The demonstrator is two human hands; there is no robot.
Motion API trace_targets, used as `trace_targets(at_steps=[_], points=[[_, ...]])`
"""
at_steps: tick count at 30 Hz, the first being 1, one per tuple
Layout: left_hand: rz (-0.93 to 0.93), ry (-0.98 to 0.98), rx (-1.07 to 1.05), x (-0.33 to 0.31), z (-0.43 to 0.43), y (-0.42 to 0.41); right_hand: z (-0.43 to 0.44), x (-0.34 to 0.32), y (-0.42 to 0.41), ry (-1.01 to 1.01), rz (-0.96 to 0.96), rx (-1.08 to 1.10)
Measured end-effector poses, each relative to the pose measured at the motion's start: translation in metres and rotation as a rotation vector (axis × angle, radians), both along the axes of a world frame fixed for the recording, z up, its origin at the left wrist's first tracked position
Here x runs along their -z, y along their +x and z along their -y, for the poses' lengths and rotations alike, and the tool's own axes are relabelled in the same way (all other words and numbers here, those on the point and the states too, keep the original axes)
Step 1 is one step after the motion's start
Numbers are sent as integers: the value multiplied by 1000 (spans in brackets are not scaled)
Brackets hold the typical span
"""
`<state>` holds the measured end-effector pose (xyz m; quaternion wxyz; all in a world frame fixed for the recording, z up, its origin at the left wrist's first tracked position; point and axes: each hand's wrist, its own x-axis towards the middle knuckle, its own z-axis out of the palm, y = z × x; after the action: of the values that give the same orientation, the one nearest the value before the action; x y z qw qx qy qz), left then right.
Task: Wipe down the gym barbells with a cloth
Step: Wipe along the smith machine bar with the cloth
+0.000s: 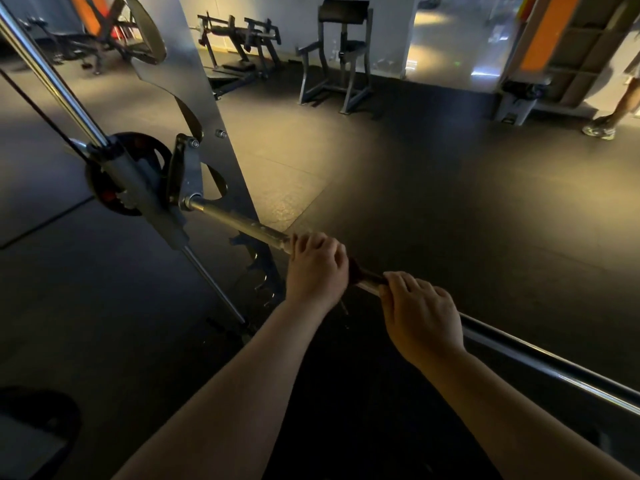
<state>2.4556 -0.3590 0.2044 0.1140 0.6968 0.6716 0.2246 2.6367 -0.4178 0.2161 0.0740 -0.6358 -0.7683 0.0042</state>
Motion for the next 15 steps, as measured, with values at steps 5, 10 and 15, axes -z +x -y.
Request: trace_targets(at_steps=[5, 10, 15], points=[[-48, 160, 185, 16, 26, 17, 0, 1, 5, -29, 4, -40], [-13, 121, 49, 8, 4, -1, 0, 2, 7, 3, -9, -50], [33, 14, -142, -5, 1, 19, 0, 4, 9, 28, -18, -76]])
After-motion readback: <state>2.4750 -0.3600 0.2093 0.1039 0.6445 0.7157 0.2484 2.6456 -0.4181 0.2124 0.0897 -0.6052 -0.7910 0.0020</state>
